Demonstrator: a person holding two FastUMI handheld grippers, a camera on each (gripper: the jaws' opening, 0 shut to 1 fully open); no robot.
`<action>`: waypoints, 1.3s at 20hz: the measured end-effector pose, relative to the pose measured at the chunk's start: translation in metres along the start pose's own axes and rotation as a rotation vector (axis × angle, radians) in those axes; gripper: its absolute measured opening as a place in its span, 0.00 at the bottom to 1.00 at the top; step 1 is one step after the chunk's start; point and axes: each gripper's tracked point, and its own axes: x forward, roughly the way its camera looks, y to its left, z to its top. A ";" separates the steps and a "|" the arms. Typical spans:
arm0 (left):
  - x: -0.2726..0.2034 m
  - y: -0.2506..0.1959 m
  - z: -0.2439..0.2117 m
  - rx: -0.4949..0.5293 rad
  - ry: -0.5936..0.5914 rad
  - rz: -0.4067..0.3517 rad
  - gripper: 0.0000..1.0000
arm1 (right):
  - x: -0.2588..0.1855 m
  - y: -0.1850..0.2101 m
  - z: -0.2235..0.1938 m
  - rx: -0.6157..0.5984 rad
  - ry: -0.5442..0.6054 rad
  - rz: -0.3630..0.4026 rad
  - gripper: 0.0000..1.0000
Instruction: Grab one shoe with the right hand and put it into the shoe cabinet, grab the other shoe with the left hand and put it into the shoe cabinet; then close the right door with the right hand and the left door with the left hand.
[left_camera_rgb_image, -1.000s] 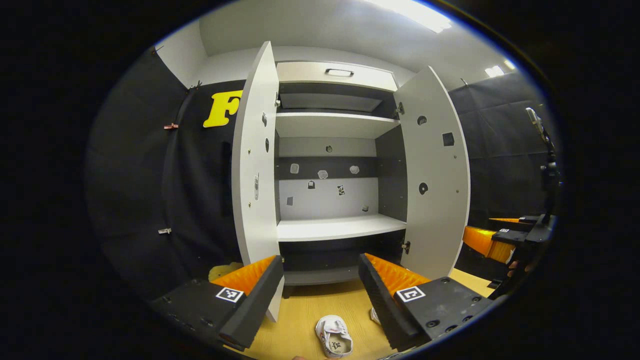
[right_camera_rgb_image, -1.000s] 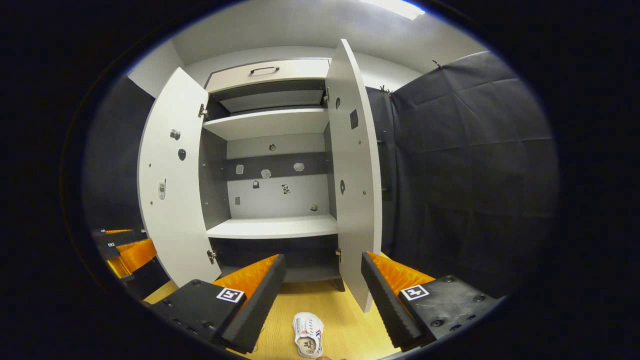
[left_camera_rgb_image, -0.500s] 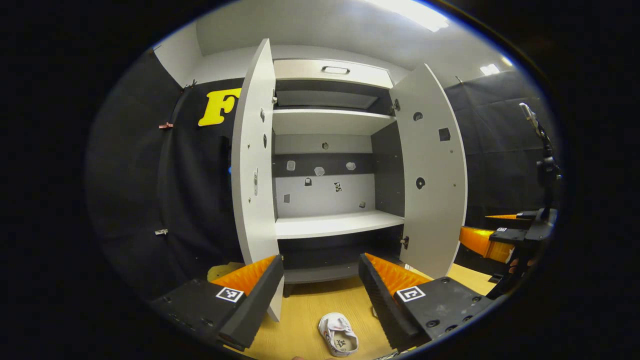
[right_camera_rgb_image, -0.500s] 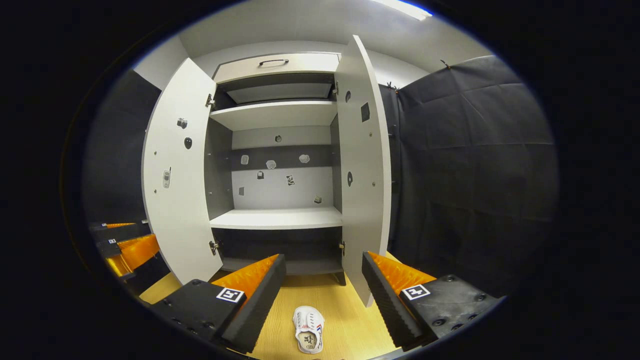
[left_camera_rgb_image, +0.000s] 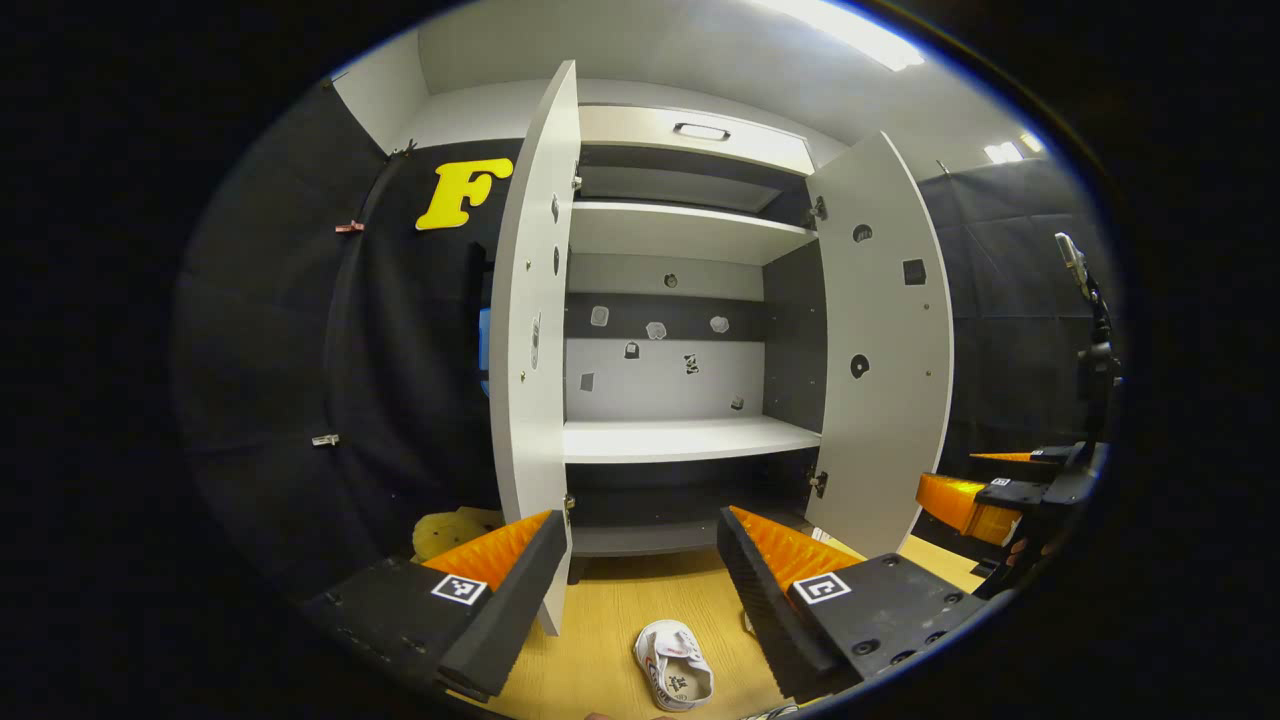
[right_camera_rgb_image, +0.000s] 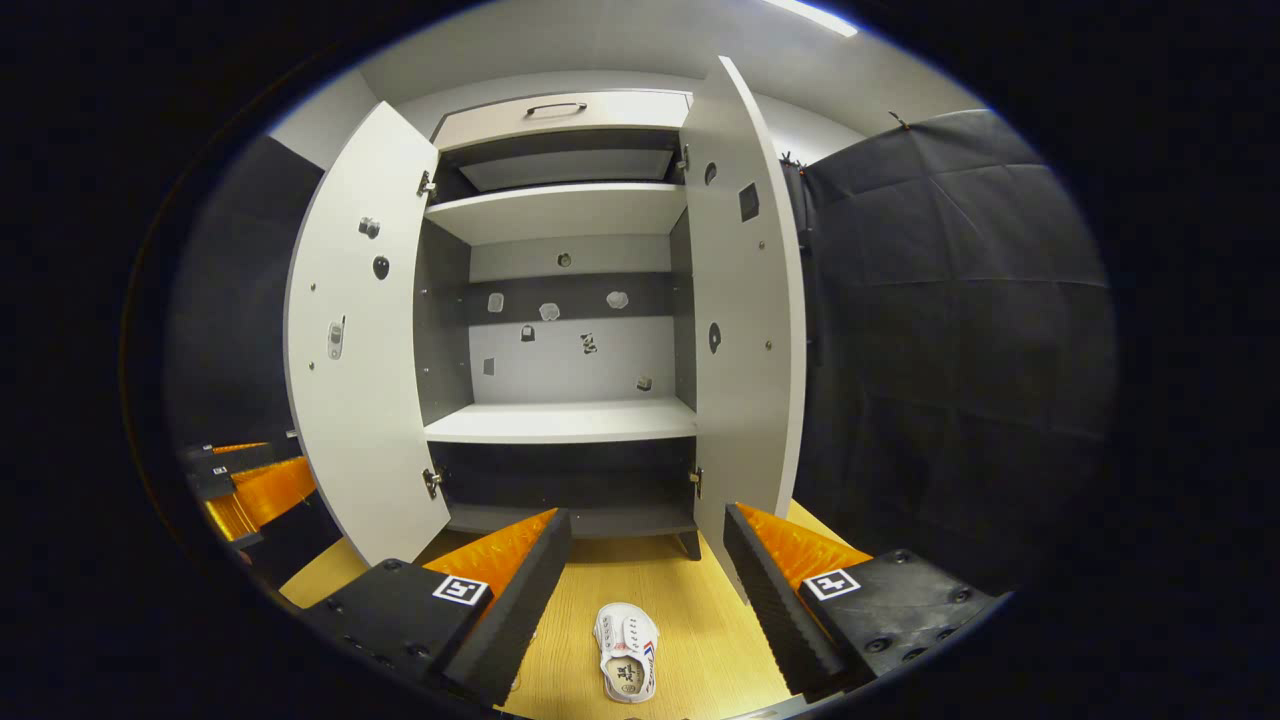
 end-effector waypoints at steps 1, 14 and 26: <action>0.001 0.001 -0.003 -0.002 0.006 -0.003 0.95 | 0.002 0.006 -0.007 -0.012 0.022 0.011 0.98; -0.001 0.001 -0.030 -0.019 0.047 -0.065 0.95 | 0.028 0.040 -0.147 -0.053 0.351 0.091 0.98; -0.009 0.006 -0.082 -0.022 0.172 -0.064 0.95 | 0.020 0.080 -0.302 -0.048 0.712 0.216 0.98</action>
